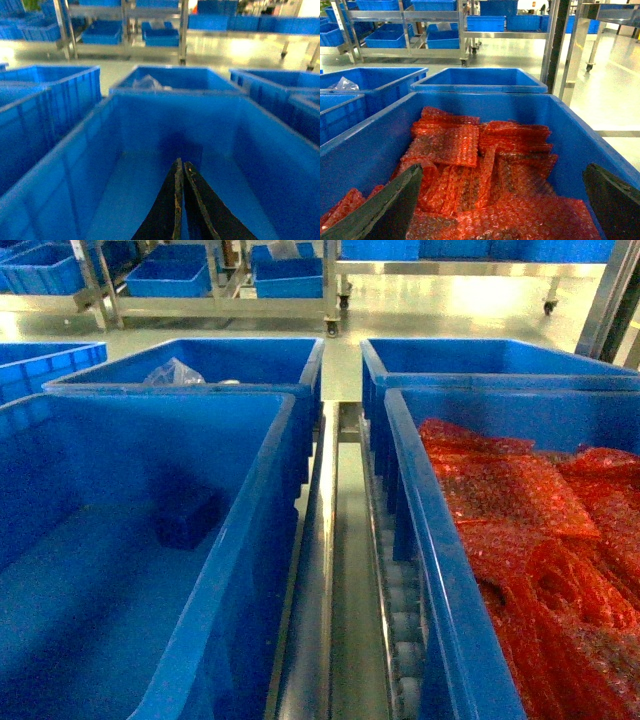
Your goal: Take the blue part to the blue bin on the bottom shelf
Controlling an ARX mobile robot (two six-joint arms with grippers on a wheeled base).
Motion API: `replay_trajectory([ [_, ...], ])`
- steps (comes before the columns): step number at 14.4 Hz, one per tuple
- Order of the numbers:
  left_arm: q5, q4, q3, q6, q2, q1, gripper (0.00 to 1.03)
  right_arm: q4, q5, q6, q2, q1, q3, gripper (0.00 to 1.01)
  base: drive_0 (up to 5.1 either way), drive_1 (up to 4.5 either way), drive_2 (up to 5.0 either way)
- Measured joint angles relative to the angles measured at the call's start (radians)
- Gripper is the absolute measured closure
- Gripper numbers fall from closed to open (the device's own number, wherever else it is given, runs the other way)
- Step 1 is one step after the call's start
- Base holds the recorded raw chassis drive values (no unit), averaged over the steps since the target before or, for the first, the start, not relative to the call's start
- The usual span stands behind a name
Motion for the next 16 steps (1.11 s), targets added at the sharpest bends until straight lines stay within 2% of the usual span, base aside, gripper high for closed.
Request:
replay_trajectory([
  [1, 0.003, -0.122, -0.002, 0.001, -0.089, 0.0, 1.01, -0.001, 0.001, 0.0, 0.0, 0.0, 0.0, 0.03, 0.0, 0.0, 0.0],
  [7, 0.001, -0.115, -0.002, 0.002, -0.122, 0.0, 1.01, 0.0, 0.001, 0.0, 0.0, 0.0, 0.0, 0.03, 0.0, 0.0, 0.0],
  [8, 0.0, -0.114, -0.002, 0.002, -0.122, 0.0, 0.98, 0.001, 0.0, 0.0, 0.0, 0.0, 0.0, 0.03, 0.0, 0.0, 0.0],
  [11, 0.001, -0.114, -0.002, 0.002, -0.122, 0.0, 0.6, 0.0, 0.001, 0.0, 0.0, 0.0, 0.0, 0.03, 0.0, 0.0, 0.0],
  [13, 0.001, -0.114, -0.002, 0.002, -0.122, 0.0, 0.42, 0.0, 0.0, 0.0, 0.0, 0.0, 0.0, 0.03, 0.0, 0.0, 0.0],
  [16, 0.001, -0.114, -0.002, 0.003, -0.122, 0.0, 0.03, 0.0, 0.001, 0.0, 0.0, 0.0, 0.0, 0.03, 0.0, 0.0, 0.0],
])
